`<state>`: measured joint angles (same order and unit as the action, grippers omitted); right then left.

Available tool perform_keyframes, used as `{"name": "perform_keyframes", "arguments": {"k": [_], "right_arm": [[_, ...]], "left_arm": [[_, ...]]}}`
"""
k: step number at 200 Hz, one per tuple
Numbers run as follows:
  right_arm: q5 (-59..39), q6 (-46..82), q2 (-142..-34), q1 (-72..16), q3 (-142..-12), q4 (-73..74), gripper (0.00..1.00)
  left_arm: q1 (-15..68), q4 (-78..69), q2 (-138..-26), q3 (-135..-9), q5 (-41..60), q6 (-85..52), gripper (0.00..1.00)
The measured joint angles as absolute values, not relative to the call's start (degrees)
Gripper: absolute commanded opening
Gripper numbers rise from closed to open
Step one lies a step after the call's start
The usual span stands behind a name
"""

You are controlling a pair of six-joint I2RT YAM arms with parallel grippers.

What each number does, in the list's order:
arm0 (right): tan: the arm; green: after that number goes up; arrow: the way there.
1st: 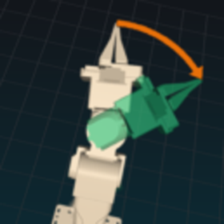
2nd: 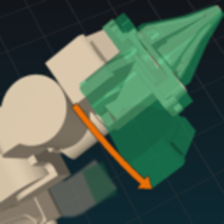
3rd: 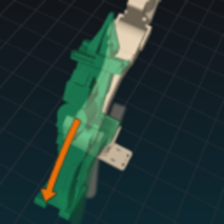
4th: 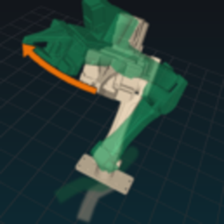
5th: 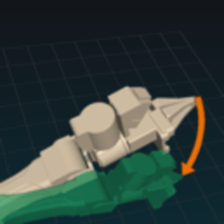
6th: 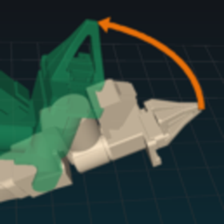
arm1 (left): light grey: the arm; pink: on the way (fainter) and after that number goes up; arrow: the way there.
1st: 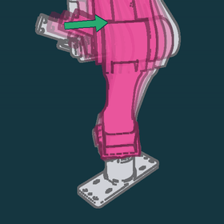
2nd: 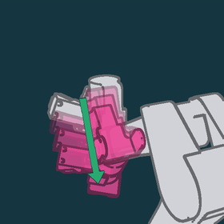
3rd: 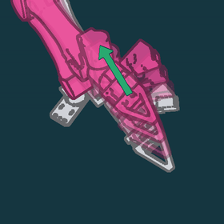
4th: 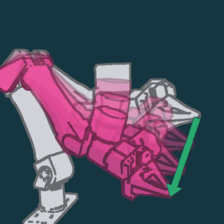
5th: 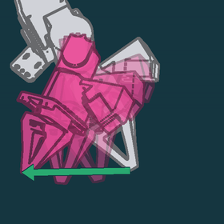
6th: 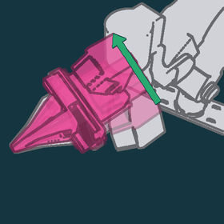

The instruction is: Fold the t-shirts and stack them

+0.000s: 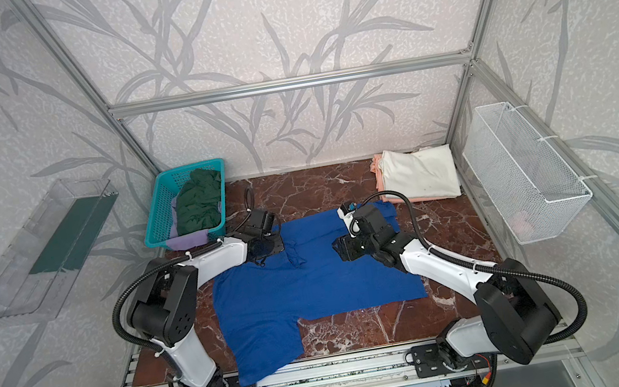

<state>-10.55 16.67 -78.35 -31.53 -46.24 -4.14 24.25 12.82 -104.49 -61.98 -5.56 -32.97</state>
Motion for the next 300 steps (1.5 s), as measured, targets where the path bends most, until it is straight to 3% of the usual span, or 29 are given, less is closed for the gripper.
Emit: {"name": "perform_keyframes", "arguments": {"k": [69, 169, 245, 300], "right_arm": [[-10.5, 17.2, -78.8, -30.9, -46.2, -4.6, 0.65], [-10.5, 18.4, -80.7, -30.3, -47.2, -5.1, 0.68], [-10.5, 18.6, -81.0, -30.3, -47.8, -5.5, 0.68], [-10.5, 18.7, -81.6, -30.3, -47.9, -5.4, 0.68]], "left_arm": [[24.3, 12.8, -104.6, -62.0, -5.0, -32.9, 0.13], [24.7, 12.2, -104.5, -60.7, -4.4, -32.6, 0.24], [24.7, 11.9, -104.6, -60.8, -4.2, -32.6, 0.24], [24.7, 11.8, -106.5, -62.1, -3.9, -32.6, 0.12]]}}
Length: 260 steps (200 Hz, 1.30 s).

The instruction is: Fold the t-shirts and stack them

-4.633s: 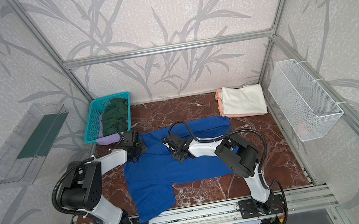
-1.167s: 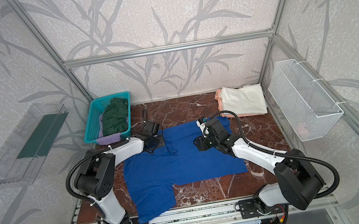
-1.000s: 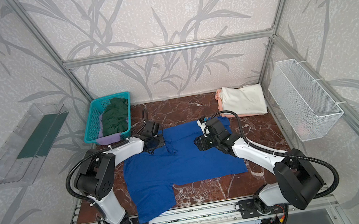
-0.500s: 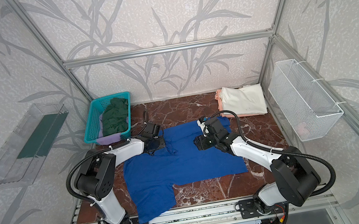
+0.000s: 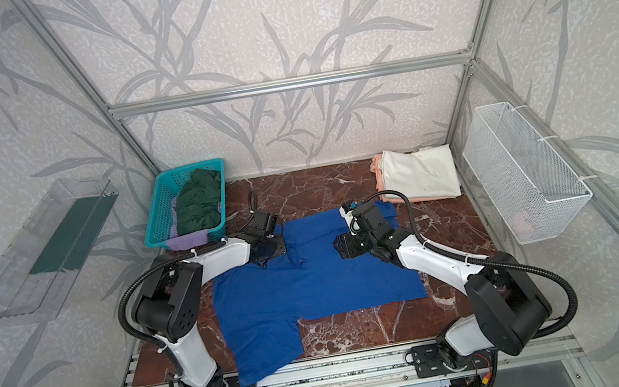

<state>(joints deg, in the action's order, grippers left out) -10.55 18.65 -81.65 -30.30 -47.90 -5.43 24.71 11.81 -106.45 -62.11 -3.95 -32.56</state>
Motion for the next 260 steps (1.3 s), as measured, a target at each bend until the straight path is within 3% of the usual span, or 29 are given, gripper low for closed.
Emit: {"name": "perform_keyframes", "arguments": {"k": [15, 68, 116, 260], "right_arm": [[-10.5, 18.7, -81.8, -30.3, -47.9, -5.5, 0.68], [-10.5, 18.7, -81.8, -30.0, -47.9, -5.5, 0.68], [-9.9, 18.8, -81.8, -30.0, -47.9, -5.5, 0.68], [-7.5, 20.3, -81.8, -29.3, -47.9, -6.3, 0.68]], "left_arm": [[24.7, 11.9, -106.8, -62.6, -3.8, -32.5, 0.00], [24.8, 12.6, -105.8, -62.8, -3.8, -32.6, 0.00], [24.9, 13.2, -97.4, -59.3, -5.2, -33.0, 0.00], [29.0, 17.7, -71.8, -35.9, -12.4, -39.4, 0.00]]}}
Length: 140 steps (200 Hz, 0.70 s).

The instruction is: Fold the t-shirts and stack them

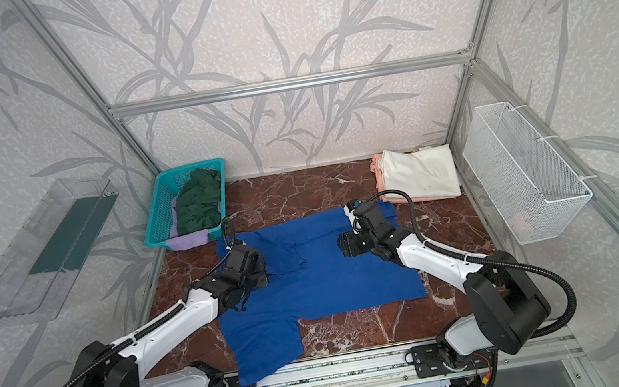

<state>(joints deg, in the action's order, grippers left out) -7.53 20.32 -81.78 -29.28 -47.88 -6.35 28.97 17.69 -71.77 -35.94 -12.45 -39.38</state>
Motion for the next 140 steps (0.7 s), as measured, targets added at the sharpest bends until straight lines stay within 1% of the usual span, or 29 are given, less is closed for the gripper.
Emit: {"name": "perform_keyframes", "arguments": {"k": [10, 22, 44, 52, 62, 78, 87, 95, 116, 140], "right_arm": [[-7.5, 20.6, -81.8, -29.1, -47.9, -6.4, 0.68], [-7.3, 21.0, -81.8, -29.0, -47.9, -6.7, 0.68], [-6.5, 21.7, -82.1, -28.5, -47.9, -7.7, 0.68], [-6.3, 22.2, -82.4, -28.2, -47.9, -8.3, 0.69], [-6.1, 22.7, -82.8, -27.8, -47.9, -8.9, 0.74], [-5.9, 23.7, -83.4, -27.0, -47.9, -9.6, 0.83], [-5.7, 24.0, -83.8, -26.8, -47.9, -9.7, 0.86], [-5.3, 24.3, -84.0, -26.7, -47.9, -10.0, 0.88], [-4.4, 24.9, -84.6, -26.5, -47.9, -11.8, 0.90], [-4.0, 25.8, -85.4, -26.5, -48.0, -13.8, 0.90]], "left_arm": [[29.0, 17.8, -71.3, -34.7, -12.6, -40.0, 0.00], [29.0, 18.0, -70.5, -33.3, -12.9, -40.7, 0.09], [29.1, 18.6, -68.3, -31.4, -13.5, -42.0, 0.14], [29.2, 18.9, -67.2, -30.9, -13.8, -42.4, 0.21], [29.2, 18.9, -65.6, -30.2, -14.1, -43.3, 0.33], [29.2, 19.3, -62.9, -29.3, -14.7, -43.6, 0.45], [29.2, 19.4, -61.6, -28.9, -15.1, -43.7, 0.53], [29.2, 19.4, -60.6, -28.8, -15.3, -43.9, 0.58], [29.2, 18.6, -59.2, -28.4, -15.5, -43.6, 0.63], [29.2, 17.2, -60.4, -28.0, -15.3, -43.2, 0.67]]}}
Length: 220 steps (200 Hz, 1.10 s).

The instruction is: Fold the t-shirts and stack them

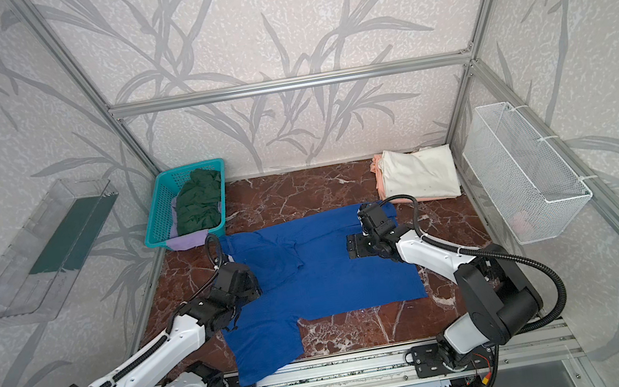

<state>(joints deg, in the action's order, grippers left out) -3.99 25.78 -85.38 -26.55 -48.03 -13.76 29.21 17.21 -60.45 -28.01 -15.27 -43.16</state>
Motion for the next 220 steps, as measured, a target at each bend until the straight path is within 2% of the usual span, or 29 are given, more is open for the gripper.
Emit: {"name": "perform_keyframes", "arguments": {"k": [66, 153, 220], "right_arm": [[-4.6, 28.2, -91.9, -26.5, -48.1, -14.3, 0.90], [-6.2, 29.5, -103.7, -23.8, -60.7, -15.0, 0.89], [-7.6, 30.2, -104.9, -22.4, -62.8, -16.3, 0.89]], "left_arm": [[29.2, 10.9, -71.7, -29.3, -15.6, -42.0, 0.70], [26.8, 7.0, -92.0, -41.2, -19.2, -41.5, 0.69], [20.9, 5.8, -102.7, -53.6, -17.3, -37.7, 0.68]]}}
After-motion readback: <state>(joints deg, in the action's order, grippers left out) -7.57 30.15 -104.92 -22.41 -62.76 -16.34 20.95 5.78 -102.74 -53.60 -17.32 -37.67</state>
